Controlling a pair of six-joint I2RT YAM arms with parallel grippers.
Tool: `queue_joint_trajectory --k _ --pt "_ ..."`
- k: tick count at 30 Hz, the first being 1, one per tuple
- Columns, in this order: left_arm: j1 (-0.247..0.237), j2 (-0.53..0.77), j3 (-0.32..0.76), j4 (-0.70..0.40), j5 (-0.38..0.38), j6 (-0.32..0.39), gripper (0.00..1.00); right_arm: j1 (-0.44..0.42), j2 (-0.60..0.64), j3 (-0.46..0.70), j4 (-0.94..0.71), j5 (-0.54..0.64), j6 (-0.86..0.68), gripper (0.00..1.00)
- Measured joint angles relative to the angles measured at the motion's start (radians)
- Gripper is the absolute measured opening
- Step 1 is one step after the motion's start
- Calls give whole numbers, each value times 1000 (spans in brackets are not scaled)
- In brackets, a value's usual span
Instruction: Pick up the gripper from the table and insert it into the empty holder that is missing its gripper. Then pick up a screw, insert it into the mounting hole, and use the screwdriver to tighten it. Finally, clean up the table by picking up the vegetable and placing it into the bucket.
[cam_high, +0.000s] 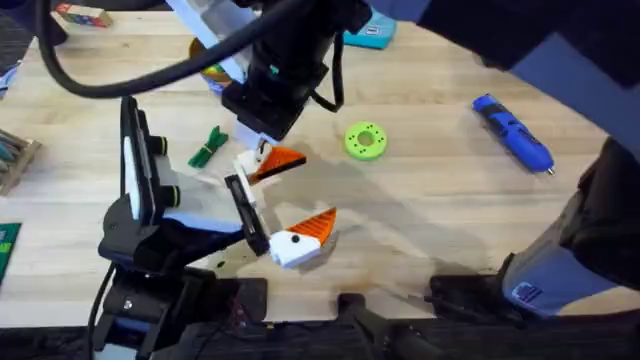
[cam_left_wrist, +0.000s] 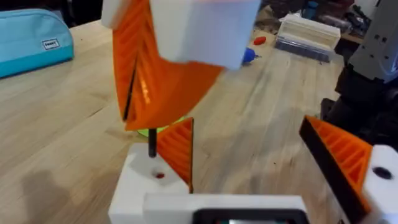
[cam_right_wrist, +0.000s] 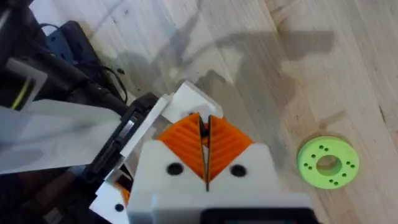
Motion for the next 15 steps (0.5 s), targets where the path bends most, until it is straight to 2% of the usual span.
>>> queue_joint_trajectory --k 15 --pt "0 0 0 0 0 0 983 21 0 0 -2 -14 -1 7"
